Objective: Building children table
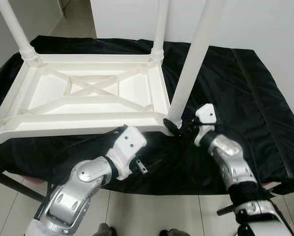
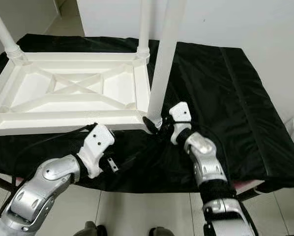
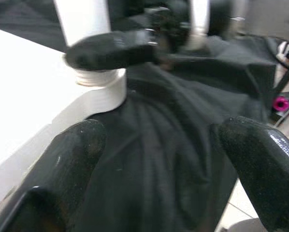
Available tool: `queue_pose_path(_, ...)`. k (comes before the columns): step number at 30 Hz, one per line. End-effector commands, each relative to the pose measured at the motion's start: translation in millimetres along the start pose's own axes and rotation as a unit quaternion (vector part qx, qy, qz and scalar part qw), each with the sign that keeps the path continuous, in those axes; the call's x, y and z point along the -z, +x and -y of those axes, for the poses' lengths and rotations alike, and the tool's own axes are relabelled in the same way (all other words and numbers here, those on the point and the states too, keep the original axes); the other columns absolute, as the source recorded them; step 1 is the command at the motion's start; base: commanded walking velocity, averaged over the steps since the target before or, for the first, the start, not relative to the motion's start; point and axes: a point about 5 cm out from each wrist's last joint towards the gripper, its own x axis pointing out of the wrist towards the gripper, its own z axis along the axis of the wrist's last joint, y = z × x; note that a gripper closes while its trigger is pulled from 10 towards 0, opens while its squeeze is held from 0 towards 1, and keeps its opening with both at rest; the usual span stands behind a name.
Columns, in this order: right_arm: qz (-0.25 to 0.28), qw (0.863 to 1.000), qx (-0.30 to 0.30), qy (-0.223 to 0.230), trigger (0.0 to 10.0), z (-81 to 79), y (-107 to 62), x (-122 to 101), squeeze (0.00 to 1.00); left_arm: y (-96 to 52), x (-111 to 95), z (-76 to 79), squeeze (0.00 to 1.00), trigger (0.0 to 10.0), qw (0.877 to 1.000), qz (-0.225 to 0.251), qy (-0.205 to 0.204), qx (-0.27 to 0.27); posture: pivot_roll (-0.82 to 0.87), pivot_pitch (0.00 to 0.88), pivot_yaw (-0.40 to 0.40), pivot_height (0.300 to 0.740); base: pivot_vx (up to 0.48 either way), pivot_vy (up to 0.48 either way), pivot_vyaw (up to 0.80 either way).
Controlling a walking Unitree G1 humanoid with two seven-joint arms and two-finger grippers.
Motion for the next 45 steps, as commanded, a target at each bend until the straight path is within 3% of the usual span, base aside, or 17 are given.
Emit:
queue_pose_path(1, -0.011, 1.0, -0.021, -0.006, 10.0, -0.5, 2.2, 5, 0.0, -0.2, 0, 5.4, 0.0, 10.0, 1.0, -0.005, -0.004, 0.019, -0.09, 0.147, 0.02, 0.74, 0.0, 0.0, 0.0)
queue_pose_path(4, -0.011, 1.0, -0.025, -0.004, 10.0, 0.1, 3.7, 5, 0.0, -0.2, 0, 5.3, 0.0, 10.0, 1.0, -0.005, -0.002, 0.02, -0.09, 0.147, 0.02, 0.74, 0.0, 0.0, 0.0)
queue_pose_path(5, -0.009, 0.999, -0.034, -0.004, 3.4, 0.3, 6.1, 4, 0.0, -0.5, -1, 4.0, 0.0, 10.0, 1.0, -0.006, -0.005, 0.018, -0.09, 0.151, 0.022, 0.74, 0.0, 0.0, 0.0)
queue_pose_path(6, -0.004, 0.999, -0.048, -0.002, 0.0, 0.8, 8.6, 3, 0.0, -1.0, -1, 2.6, 0.0, 10.0, 1.0, -0.011, -0.011, 0.016, -0.09, 0.164, 0.025, 0.74, 0.0, 0.0, 0.0)
queue_pose_path(14, 0.001, 0.996, -0.085, 0.012, 0.0, -1.7, 10.7, 5, 0.0, -4.0, 0, 4.6, 0.0, 10.0, 1.0, -0.021, -0.018, 0.011, -0.07, 0.168, 0.032, 0.74, 0.0, 0.0, 0.0)
queue_pose_path(21, 0.011, 0.997, -0.078, 0.026, 0.0, -2.3, 9.4, 5, 0.0, -4.1, -1, 4.9, 0.0, 10.0, 1.0, -0.024, -0.019, 0.008, -0.06, 0.168, 0.028, 0.74, 0.0, 0.0, 0.0)
queue_pose_path(22, 0.015, 0.997, -0.07, 0.033, 10.0, -2.7, 8.9, 4, 0.0, -4.0, -1, 5.2, 0.0, 10.0, 0.999, -0.025, -0.02, 0.008, -0.06, 0.165, 0.029, 0.74, 0.0, 0.0, 0.0)
queue_pose_path(24, 0.015, 0.997, -0.07, 0.033, 10.0, -2.7, 8.9, 4, 0.0, -4.0, -1, 5.2, 0.0, 10.0, 0.999, -0.025, -0.02, 0.008, -0.06, 0.165, 0.029, 0.74, 0.0, 0.0, 0.0)
queue_pose_path(32, 0.015, 0.997, 0.043, 0.06, 10.0, -19.7, 10.9, -2, 0.0, -3.4, -1, 5.0, 0.0, 10.0, 0.999, -0.025, -0.027, 0.009, -0.08, 0.16, 0.022, 0.74, 0.0, 0.0, 0.0)
queue_pose_path(36, 0.013, 0.996, 0.068, 0.063, 10.0, -22.8, 11.2, -2, 0.0, -2.3, -2, 4.1, 0.0, 10.0, 0.999, -0.022, -0.025, 0.003, -0.08, 0.158, 0.02, 0.74, 0.0, 0.0, 0.0)
queue_pose_path(38, 0.01, 0.991, 0.114, 0.071, 10.0, -33.0, 10.5, -1, 0.0, -0.9, -2, -1.3, 0.0, 10.0, 0.999, -0.015, -0.023, -0.02, -0.09, 0.154, 0.013, 0.74, 0.0, 0.0, 0.0)
queue_pose_path(45, -0.012, 0.98, 0.181, 0.082, 10.0, -47.2, 6.5, 5, 0.0, -0.1, -2, -11.8, 0.0, 10.0, 0.997, -0.008, -0.02, -0.069, -0.09, 0.151, 0.001, 0.74, 0.0, 0.0, 0.0)
